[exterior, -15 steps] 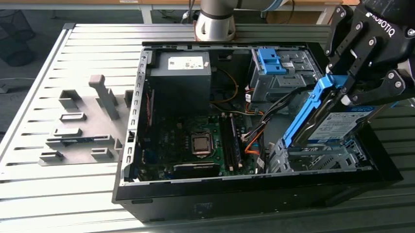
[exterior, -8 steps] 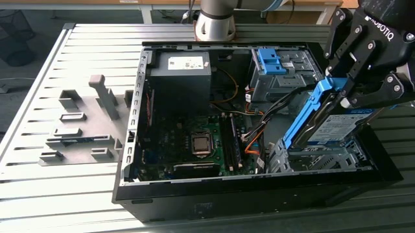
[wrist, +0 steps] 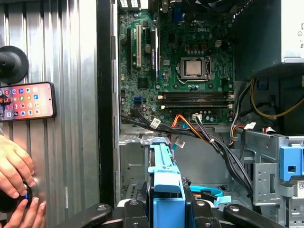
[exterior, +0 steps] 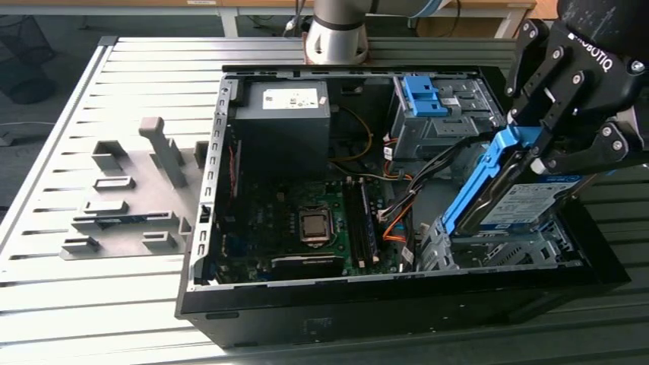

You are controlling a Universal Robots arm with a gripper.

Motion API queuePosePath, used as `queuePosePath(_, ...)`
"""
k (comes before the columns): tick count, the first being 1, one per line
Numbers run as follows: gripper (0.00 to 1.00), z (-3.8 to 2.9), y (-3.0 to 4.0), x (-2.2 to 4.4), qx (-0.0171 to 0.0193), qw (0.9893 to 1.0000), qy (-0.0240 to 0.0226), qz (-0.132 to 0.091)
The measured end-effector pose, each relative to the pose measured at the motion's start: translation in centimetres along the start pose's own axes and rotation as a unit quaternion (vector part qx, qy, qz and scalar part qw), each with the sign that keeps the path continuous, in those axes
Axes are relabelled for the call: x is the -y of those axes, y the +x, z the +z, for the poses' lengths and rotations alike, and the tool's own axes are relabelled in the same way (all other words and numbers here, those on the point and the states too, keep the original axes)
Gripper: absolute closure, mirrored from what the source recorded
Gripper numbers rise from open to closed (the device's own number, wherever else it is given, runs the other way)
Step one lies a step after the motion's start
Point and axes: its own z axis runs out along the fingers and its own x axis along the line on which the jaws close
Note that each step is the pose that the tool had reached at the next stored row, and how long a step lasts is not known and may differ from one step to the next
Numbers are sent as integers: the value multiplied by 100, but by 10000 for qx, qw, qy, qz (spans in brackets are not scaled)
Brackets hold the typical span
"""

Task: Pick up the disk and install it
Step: 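Insert the disk into the insertion slot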

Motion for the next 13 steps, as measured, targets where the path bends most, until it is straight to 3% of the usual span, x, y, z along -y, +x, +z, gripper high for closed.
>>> queuePosePath(13, 63, 121, 1, -1, 1, 10000, 0, 0)
